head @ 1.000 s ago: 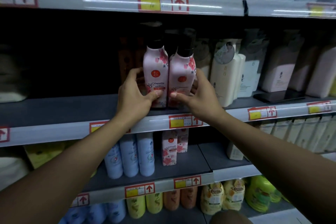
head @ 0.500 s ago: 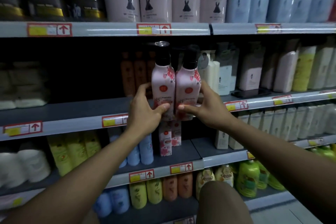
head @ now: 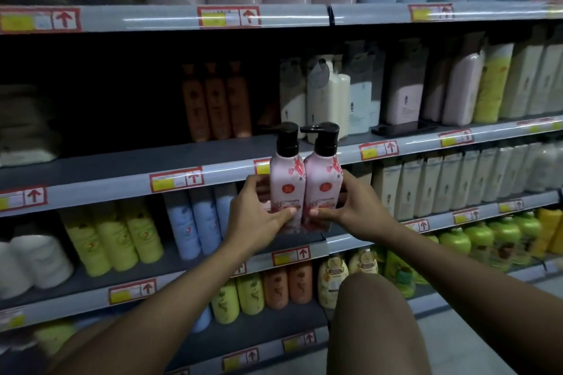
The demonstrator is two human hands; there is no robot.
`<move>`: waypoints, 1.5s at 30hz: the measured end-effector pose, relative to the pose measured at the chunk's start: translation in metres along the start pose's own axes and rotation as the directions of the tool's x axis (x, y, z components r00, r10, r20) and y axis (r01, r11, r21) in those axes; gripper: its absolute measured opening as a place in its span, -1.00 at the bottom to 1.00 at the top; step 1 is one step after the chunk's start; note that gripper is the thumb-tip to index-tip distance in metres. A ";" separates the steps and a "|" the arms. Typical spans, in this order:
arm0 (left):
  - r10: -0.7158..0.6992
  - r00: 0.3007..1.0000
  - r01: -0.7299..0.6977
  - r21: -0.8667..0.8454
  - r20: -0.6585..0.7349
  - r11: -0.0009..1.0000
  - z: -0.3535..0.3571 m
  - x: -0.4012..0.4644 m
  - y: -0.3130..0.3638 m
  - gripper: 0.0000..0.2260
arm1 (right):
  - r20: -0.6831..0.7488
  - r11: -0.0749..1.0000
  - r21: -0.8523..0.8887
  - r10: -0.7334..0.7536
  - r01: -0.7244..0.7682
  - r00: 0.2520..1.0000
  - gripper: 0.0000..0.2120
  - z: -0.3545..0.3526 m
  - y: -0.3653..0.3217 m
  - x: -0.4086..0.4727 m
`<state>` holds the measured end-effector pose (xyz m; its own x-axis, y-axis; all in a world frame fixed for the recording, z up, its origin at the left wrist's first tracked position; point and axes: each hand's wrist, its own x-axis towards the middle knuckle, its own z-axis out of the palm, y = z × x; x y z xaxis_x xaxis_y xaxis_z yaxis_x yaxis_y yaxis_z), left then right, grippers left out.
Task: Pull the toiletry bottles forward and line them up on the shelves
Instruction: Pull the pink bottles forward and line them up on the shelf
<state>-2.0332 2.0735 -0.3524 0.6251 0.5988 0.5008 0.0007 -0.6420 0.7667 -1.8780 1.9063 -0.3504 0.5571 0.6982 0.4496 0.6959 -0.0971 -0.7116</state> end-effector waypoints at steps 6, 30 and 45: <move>-0.118 0.990 0.116 0.028 0.075 0.993 0.032 -0.008 -0.044 -0.41 | 0.112 0.995 -0.060 0.088 -0.082 0.990 -0.36 0.017 0.051 -0.002; -0.223 0.966 0.204 0.145 0.131 0.968 0.099 0.043 -0.115 -0.44 | 0.270 0.972 -0.108 0.231 -0.209 0.935 -0.49 0.042 0.146 0.053; -0.255 0.913 0.202 0.191 0.319 0.961 0.093 0.036 -0.118 -0.44 | 0.293 0.962 -0.073 0.272 -0.262 0.917 -0.66 0.032 0.153 0.079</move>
<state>-1.9381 2.1262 -0.4620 0.8191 0.5578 0.1336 0.2760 -0.5875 0.7607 -1.7422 1.9695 -0.4408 0.5673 0.8213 0.0603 0.5562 -0.3281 -0.7635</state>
